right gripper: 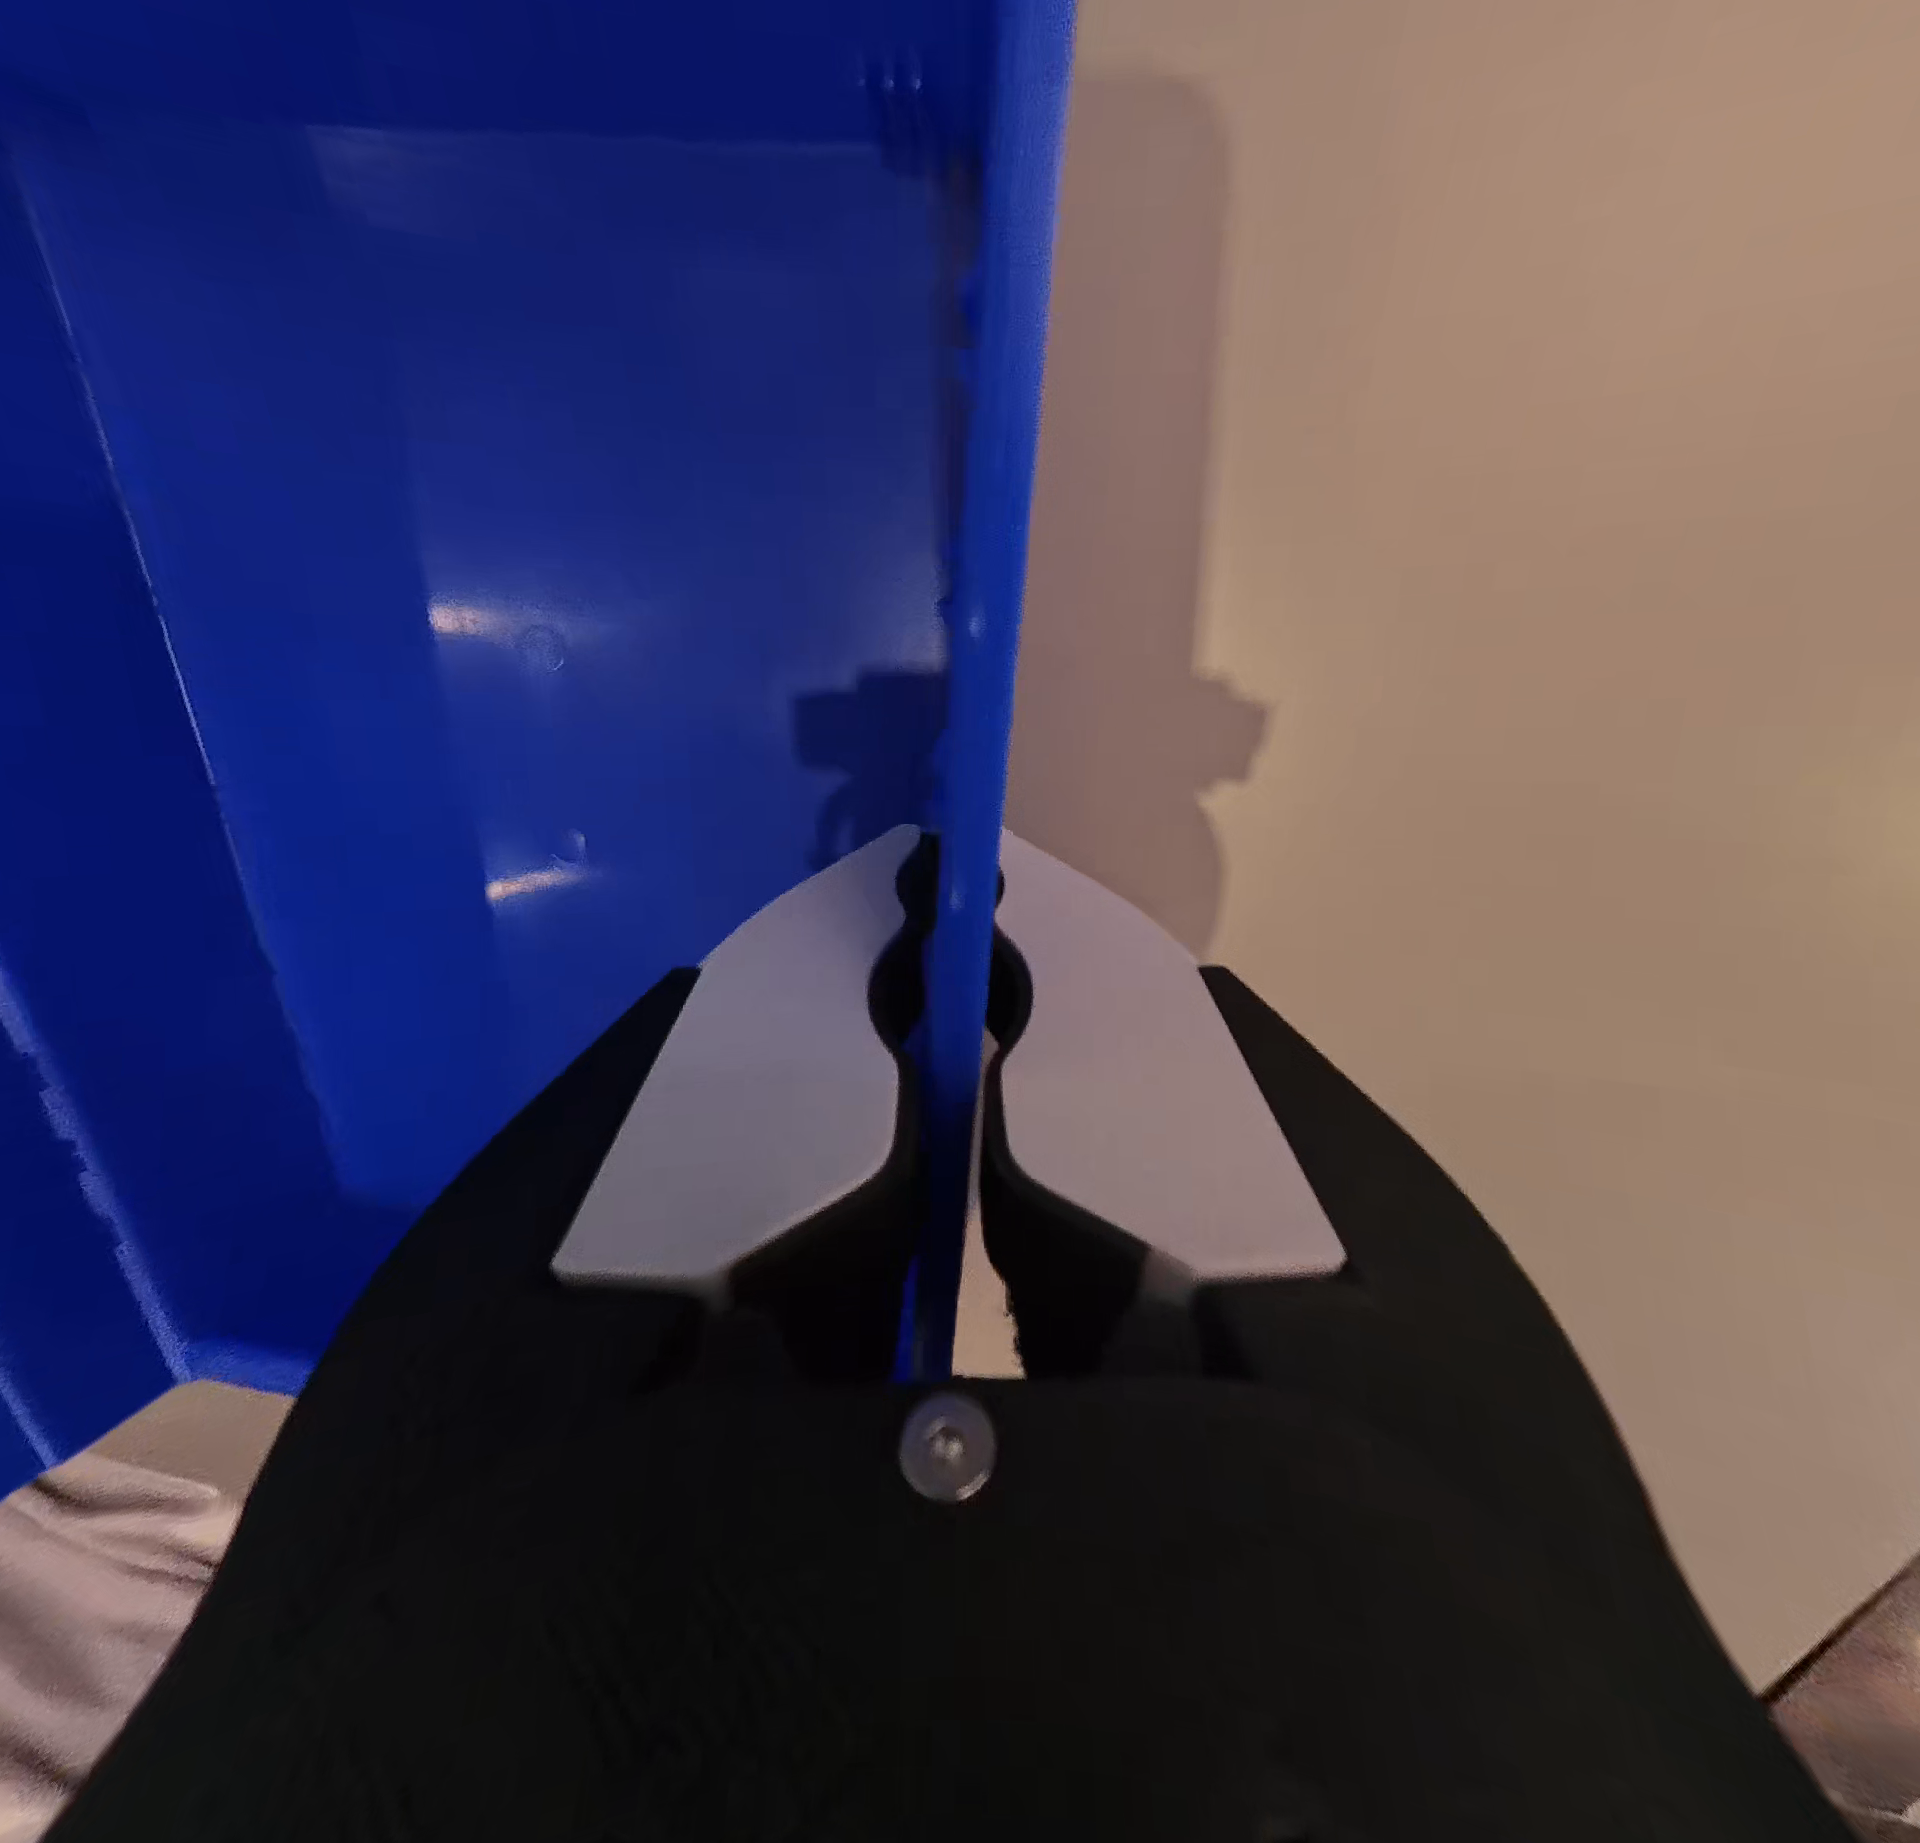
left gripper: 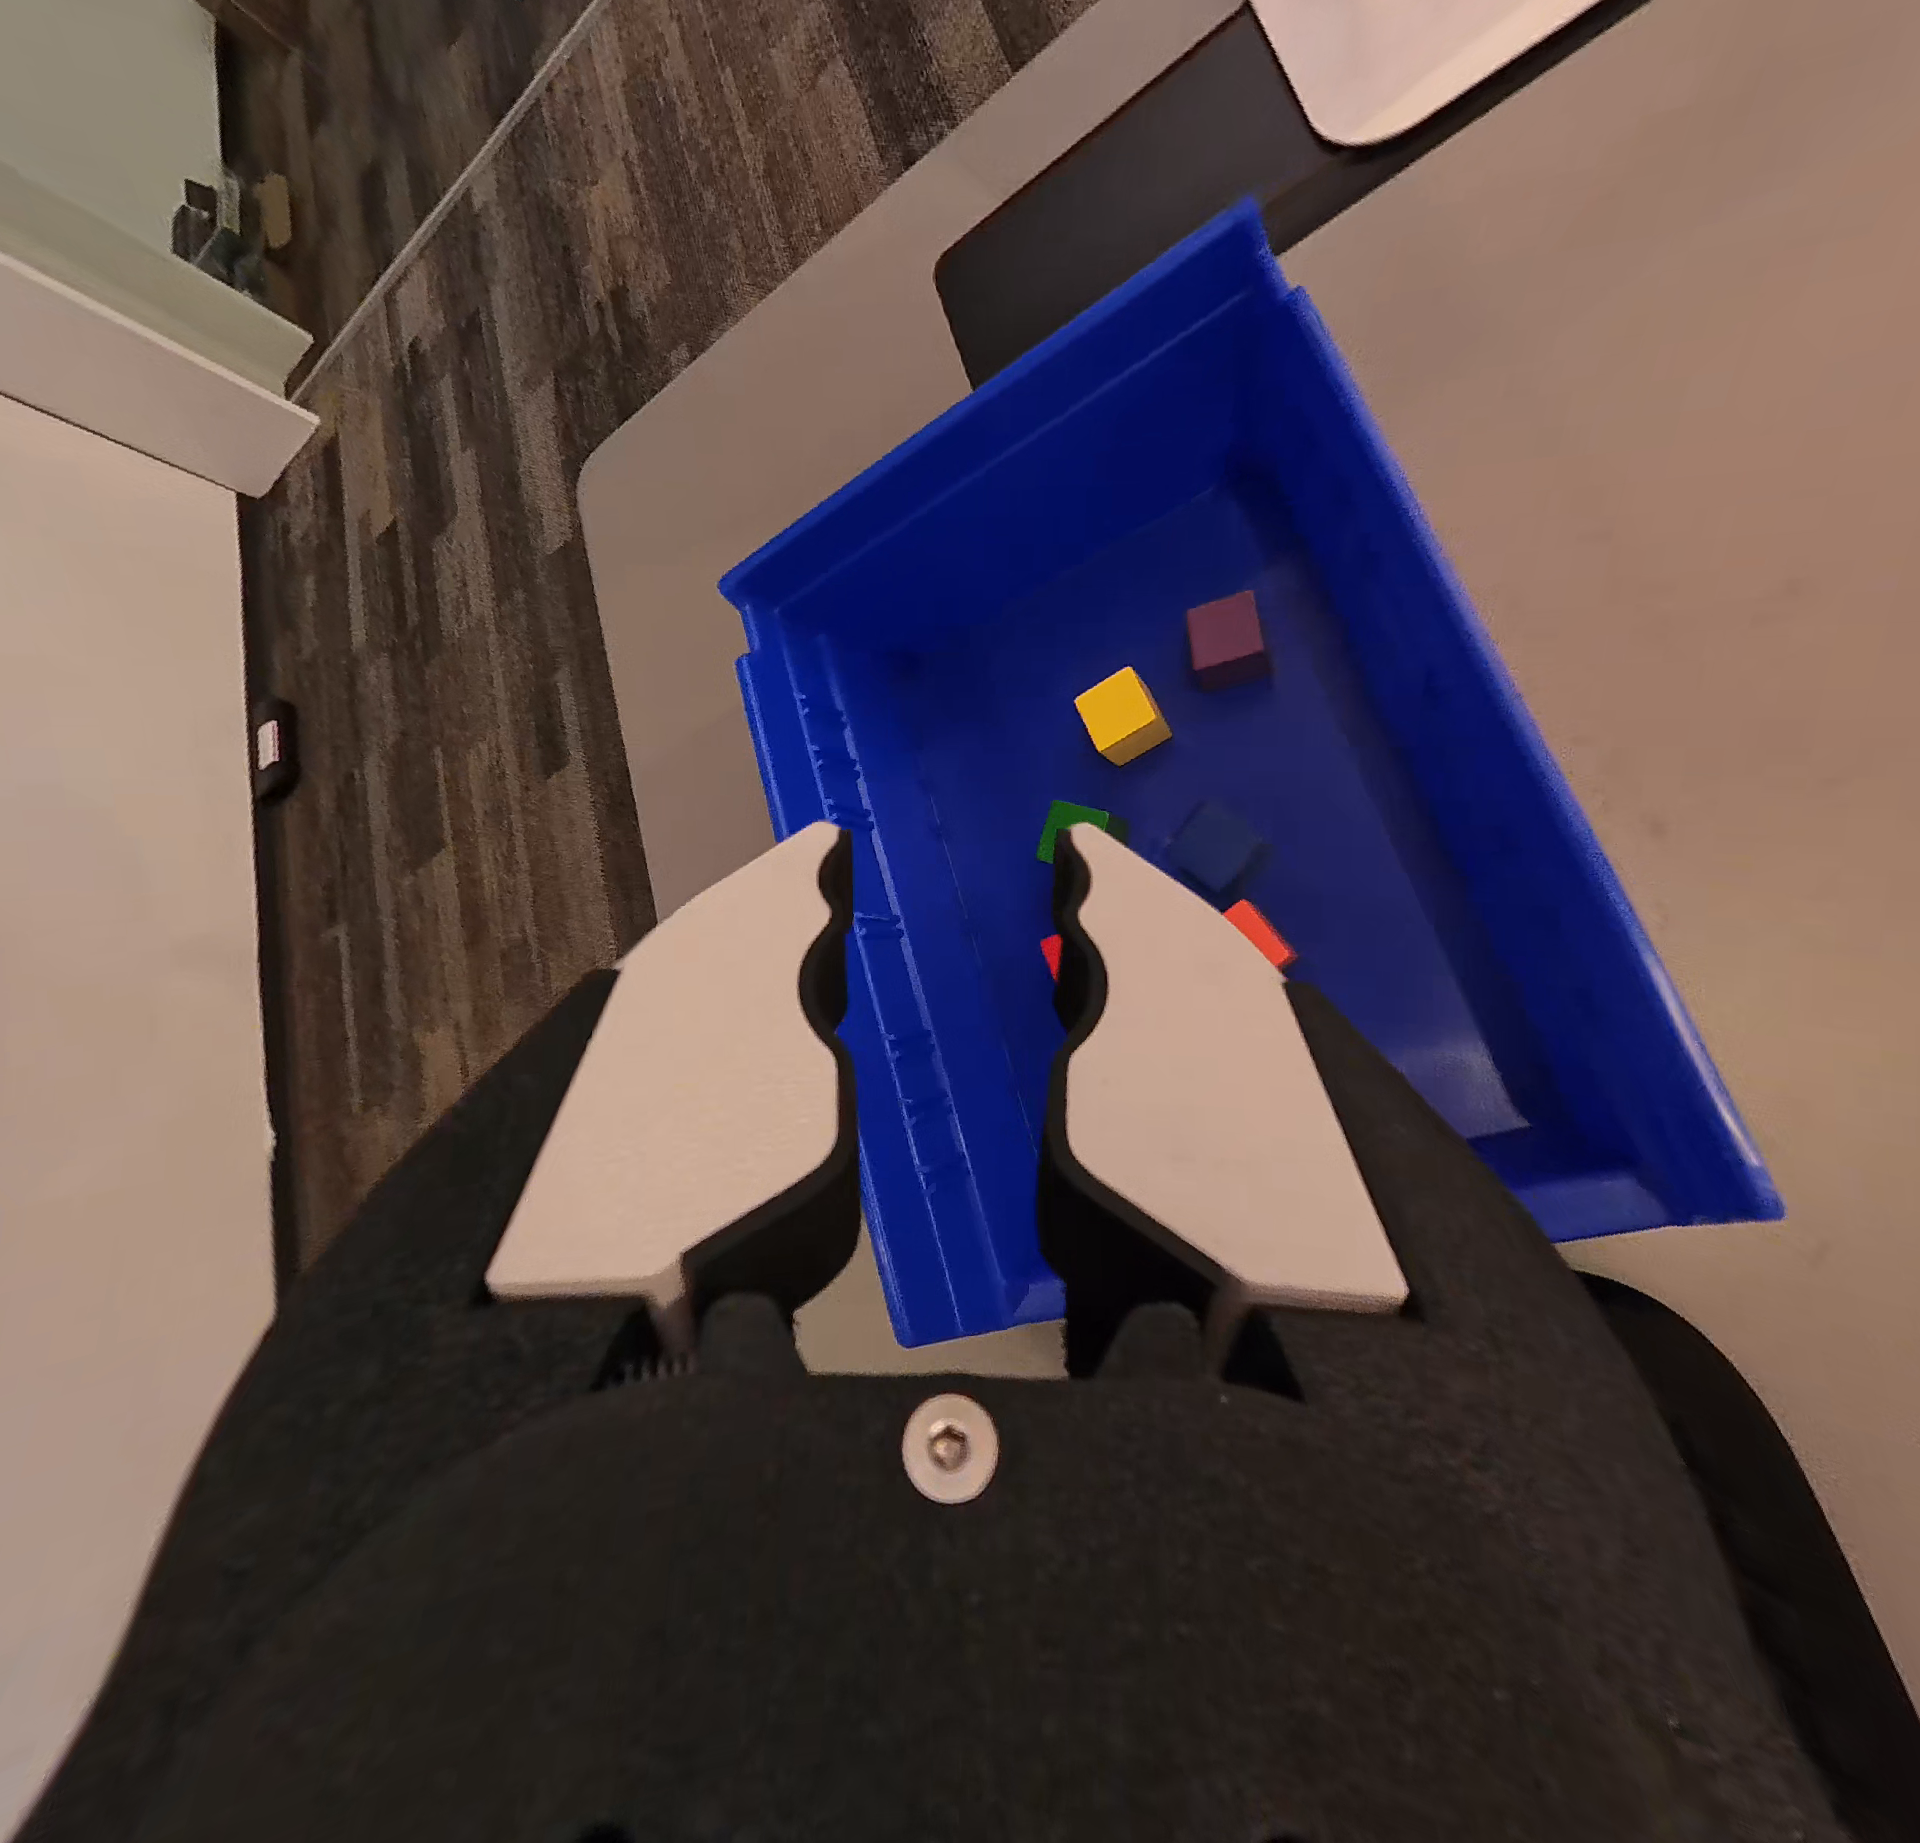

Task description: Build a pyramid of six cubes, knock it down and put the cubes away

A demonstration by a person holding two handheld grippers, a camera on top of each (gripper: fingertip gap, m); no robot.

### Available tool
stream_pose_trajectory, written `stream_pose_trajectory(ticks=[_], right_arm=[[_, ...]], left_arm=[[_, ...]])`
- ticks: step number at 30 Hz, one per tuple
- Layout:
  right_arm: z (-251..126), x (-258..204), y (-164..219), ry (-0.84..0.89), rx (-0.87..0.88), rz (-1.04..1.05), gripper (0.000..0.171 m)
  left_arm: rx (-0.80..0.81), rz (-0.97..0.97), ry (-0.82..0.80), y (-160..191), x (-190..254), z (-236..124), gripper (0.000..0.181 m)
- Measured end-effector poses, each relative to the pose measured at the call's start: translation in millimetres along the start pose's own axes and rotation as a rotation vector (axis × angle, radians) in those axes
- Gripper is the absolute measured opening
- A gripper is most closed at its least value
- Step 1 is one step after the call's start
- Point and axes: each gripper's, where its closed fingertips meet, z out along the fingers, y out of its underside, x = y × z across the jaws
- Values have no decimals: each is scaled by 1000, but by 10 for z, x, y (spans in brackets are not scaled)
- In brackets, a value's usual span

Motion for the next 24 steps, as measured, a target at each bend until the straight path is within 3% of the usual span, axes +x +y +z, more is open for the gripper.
stream_pose_trajectory(ticks=[8,21,24], right_arm=[[-50,473,-59,13,12,67,8],[-72,600,-47,9,21,79,8],[-133,649,-76,55,66,73,17]], left_arm=[[-24,21,-30,2,21,-16,37],[-109,-73,-81,274,-264,67,37],[-100,-93,-74,290,-286,58,37]])
